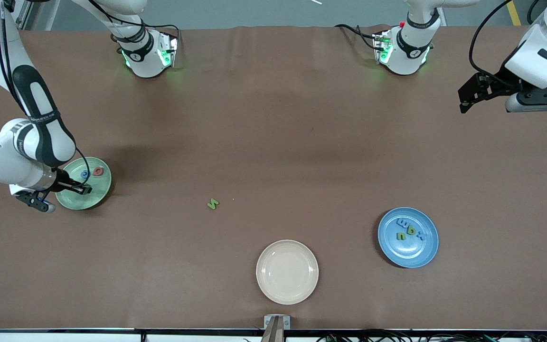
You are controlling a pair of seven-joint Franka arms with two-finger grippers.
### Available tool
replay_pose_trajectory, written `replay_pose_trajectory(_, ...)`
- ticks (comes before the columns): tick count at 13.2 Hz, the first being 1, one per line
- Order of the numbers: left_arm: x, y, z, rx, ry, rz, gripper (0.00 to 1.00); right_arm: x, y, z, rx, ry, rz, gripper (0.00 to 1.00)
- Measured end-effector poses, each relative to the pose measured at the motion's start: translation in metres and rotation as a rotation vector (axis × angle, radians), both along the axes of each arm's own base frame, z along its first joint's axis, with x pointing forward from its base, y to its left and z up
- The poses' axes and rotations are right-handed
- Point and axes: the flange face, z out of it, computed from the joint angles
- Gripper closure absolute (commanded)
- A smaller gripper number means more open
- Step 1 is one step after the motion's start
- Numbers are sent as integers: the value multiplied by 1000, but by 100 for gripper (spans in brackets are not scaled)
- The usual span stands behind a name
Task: Sort upper and lower case letters into plates
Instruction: 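Release the green B onto the green plate with the right gripper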
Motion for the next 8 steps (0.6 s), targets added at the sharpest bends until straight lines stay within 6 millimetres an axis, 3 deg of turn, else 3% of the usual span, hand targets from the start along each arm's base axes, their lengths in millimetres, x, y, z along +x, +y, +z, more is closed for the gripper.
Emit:
replay_pose_trajectory(1,0,0,0,0,3,0,0,0,0,0,0,0,1,0)
replay_pose_trajectory(3,-1,-1,0,1,5,-2,0,3,7,4,10,18,14,0)
replay_pose_trajectory(5,-1,-3,-1,1,7,-5,0,14,35,34,25,64,-10,0)
replay_pose_trajectory(6,-1,-3,-1,1,9,-6,0,22,61,55,21,85,-58,0)
replay_pose_trajectory(8,-2,-5,-1,-1,10,-8,0,36,141,92,-11,101,-181,0)
